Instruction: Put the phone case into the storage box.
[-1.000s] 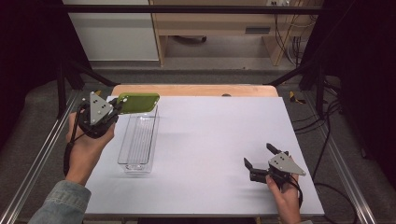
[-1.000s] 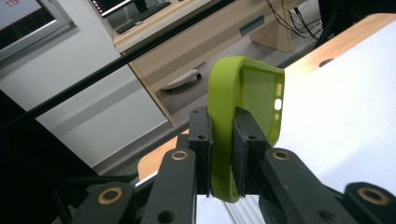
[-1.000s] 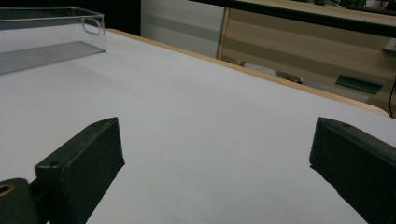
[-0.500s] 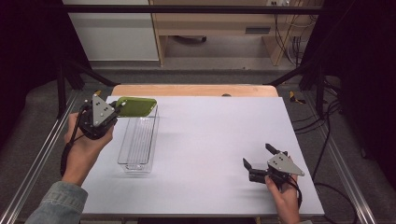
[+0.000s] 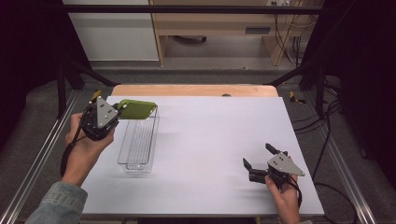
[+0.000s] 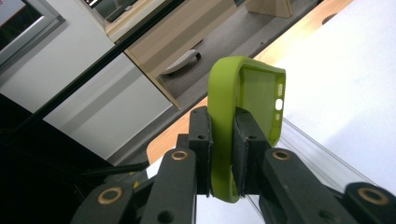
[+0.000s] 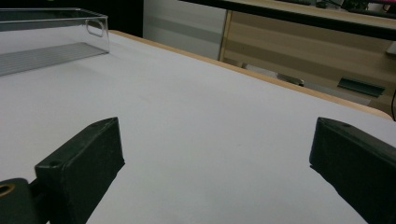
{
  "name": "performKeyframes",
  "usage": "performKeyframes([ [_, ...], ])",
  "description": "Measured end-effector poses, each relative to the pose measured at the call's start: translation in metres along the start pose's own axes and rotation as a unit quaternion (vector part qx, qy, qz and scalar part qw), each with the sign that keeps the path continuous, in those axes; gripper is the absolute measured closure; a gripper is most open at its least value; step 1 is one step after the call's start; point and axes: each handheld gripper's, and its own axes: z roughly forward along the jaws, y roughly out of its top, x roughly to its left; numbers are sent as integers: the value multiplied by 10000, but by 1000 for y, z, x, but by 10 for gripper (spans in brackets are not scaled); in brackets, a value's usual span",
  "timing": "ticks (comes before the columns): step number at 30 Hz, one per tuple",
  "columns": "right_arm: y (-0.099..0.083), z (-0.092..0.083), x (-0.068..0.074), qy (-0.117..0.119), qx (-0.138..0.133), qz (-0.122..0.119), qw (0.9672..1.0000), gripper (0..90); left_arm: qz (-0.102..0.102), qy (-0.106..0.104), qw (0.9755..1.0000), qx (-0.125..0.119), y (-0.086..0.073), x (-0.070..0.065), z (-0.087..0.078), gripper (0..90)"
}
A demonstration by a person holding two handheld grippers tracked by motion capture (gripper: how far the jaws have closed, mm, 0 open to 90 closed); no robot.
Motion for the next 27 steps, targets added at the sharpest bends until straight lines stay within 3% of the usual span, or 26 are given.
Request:
performKeyframes([
  [12, 0, 0, 0, 15, -15, -18, 10000, 30, 193, 5, 9997, 180, -6, 0, 9, 792],
  [16, 0, 1, 1, 28, -1, -34, 10000, 30, 141, 34, 9997, 207, -10, 2, 12, 792],
  [27, 0, 3, 2, 69, 4, -109, 9999, 30, 277, 2, 9991, 318, -9, 5, 21, 792],
])
